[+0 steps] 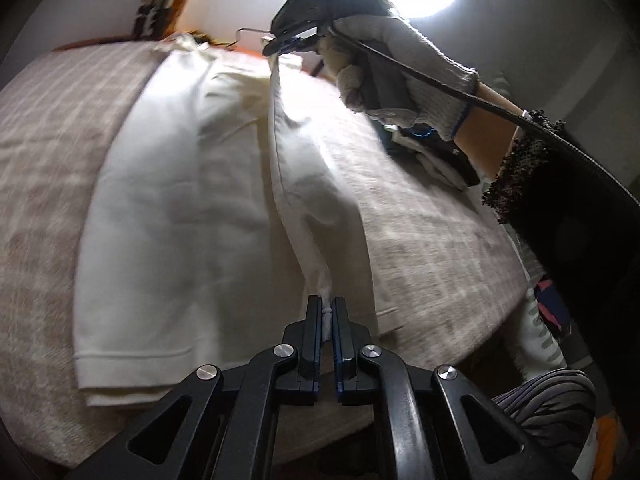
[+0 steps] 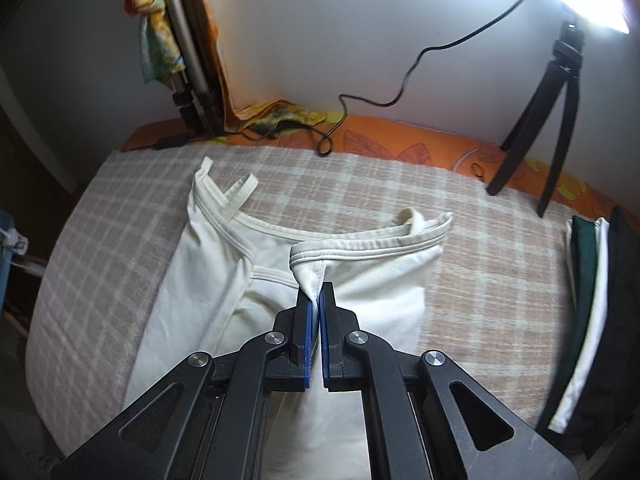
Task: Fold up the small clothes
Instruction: 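Lift the grasped side with both tools and fold it lengthwise over the other half, then open both tools and release the folded tank top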
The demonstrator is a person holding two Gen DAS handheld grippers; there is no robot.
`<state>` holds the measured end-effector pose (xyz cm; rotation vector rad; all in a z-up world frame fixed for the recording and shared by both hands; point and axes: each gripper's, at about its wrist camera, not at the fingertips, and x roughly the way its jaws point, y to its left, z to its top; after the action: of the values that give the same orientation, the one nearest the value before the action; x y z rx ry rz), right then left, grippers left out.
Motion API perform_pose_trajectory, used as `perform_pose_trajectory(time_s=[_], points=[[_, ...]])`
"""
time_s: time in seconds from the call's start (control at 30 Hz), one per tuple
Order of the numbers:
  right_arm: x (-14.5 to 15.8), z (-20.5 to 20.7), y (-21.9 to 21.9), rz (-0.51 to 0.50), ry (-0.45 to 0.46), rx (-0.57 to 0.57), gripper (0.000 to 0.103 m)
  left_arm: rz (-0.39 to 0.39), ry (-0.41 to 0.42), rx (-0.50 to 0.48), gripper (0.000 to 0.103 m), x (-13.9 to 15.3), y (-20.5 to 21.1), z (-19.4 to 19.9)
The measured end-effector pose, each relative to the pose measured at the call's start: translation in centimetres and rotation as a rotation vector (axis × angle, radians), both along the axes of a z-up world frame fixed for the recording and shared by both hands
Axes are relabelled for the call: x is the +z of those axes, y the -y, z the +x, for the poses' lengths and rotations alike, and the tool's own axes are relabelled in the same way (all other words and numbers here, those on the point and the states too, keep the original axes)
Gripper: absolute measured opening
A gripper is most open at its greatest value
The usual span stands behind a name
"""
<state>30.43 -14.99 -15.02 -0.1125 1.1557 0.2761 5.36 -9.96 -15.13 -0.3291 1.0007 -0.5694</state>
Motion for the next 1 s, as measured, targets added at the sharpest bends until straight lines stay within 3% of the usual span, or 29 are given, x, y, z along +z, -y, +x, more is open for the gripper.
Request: perform_pose_trajectory(time_s=[0.33, 0.37, 0.43, 0.47, 0.5, 0.73, 1.0], points=[[-2.5, 0.3, -1.8, -0.017, -0.046, 0.008, 0.003, 0.028, -0.03, -0.001, 0.003, -0.7, -0.9, -0.1], [-2.6, 0.4, -1.7, -0.014, -0.054, 0.005, 0.006, 0.038, -0.024, -0.002, 0.008, -0.7, -1.0, -0.1], [-2.4, 0.3, -1.4, 0.007, -0.073, 0.004, 0.021, 0.052, -0.013, -0.002, 0.018, -0.5, -1.1, -0.3], [-1.9, 0.1, -1.1, 0.017, -0.061, 0.0, 0.033, 0.056, -0.009, -0.001, 0.024, -0.4, -1.2, -0.3], [-1.4, -0.2, -0.8, 0.021, -0.047, 0.001, 0.035, 0.059, -0.006, -0.003, 0.026, -0.4, -1.3, -0.5], [3.9, -4.0, 3.4, 0.11, 0.019, -0.04, 0.035, 0.095, 0.032, -0.055, 0.041, 0.6, -1.4, -1.8], [7.5, -14.1, 9.2, 0.181, 0.042, -0.073, 0.035, 0.144, 0.118, -0.078, 0.053, 2.7, -3.0, -4.4]])
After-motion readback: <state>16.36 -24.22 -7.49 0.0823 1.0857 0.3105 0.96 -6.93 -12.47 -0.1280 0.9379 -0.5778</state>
